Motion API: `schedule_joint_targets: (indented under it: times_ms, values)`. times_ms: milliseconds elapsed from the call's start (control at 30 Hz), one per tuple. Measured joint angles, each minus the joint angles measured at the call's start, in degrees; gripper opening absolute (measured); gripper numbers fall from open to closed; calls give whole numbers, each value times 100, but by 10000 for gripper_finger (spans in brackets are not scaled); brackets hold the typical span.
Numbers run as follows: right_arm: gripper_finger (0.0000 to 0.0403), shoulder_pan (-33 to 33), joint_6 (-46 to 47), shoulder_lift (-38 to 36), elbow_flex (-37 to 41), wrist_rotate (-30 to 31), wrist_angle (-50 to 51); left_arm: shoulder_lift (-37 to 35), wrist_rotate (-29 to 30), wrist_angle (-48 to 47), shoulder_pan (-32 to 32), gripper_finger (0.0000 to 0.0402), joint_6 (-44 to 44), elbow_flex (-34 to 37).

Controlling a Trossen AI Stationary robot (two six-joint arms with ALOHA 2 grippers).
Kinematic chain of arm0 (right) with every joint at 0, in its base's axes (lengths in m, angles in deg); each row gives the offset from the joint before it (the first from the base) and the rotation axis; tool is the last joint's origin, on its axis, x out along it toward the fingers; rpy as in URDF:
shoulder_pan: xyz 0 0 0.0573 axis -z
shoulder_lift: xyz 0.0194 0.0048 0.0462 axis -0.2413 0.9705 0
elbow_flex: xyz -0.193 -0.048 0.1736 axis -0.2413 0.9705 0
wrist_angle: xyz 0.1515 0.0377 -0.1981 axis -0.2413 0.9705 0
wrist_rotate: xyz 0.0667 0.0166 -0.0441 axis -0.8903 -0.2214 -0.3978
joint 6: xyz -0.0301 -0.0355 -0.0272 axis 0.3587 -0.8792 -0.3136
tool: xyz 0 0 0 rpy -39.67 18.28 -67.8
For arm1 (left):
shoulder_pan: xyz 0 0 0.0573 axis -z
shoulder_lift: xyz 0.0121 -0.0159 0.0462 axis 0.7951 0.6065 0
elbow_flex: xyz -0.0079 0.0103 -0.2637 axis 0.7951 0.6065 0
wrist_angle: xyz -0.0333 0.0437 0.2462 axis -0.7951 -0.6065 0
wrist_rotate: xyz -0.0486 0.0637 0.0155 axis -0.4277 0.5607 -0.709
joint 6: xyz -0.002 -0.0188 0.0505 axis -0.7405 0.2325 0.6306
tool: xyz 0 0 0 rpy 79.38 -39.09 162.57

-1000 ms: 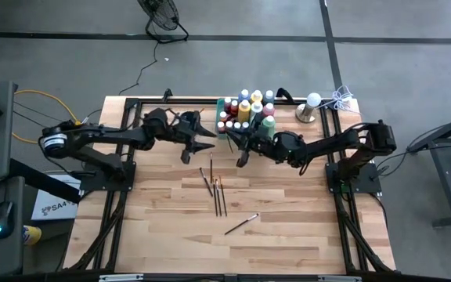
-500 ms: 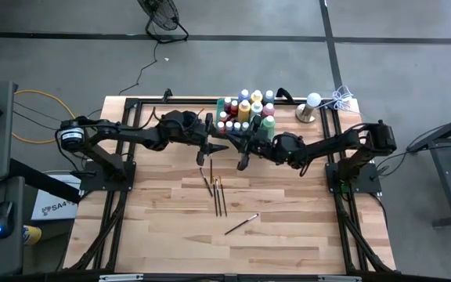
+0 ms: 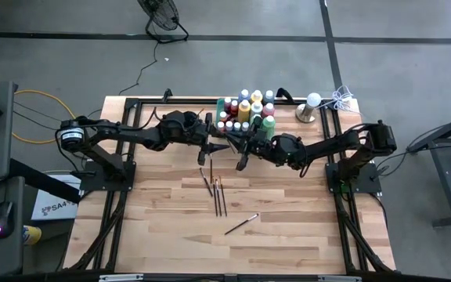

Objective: Pick & Place Paint Supplies
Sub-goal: Put the gold black paint brush into the blue cup

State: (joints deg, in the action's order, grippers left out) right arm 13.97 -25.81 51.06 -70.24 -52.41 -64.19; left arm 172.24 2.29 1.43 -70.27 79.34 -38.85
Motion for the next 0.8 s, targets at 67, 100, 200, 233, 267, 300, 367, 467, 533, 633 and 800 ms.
schedule_joint_targets:
  times_ms: [67,100,200,233,267,300,367,467,533,633,800]
  values:
    - [3,0,0,0,0,2,4,0,-51,28,0,140,1,0]
    - [3,0,0,0,0,0,22,0,-52,45,0,130,-1,0]
    - [3,11,2,0,-2,40,143,-2,-73,96,0,88,-1,0]
    - [3,13,5,0,-2,51,185,-1,-111,97,0,72,-1,0]
    - [3,13,15,0,-2,70,222,0,-177,104,0,56,-1,0]
    - [3,13,16,2,-2,96,255,0,-229,125,0,40,-1,0]
    - [3,12,47,2,-4,58,282,0,-268,138,0,15,-14,0]
    - [4,9,129,2,-4,63,294,-1,-340,132,0,13,-14,2]
    - [4,9,167,2,-4,84,299,-1,-342,122,-2,15,-12,2]
    - [4,-16,189,2,-4,420,328,-1,-311,52,-4,8,39,2]
    - [7,-122,157,-133,-4,1242,485,-2,-224,-92,1,7,212,2]
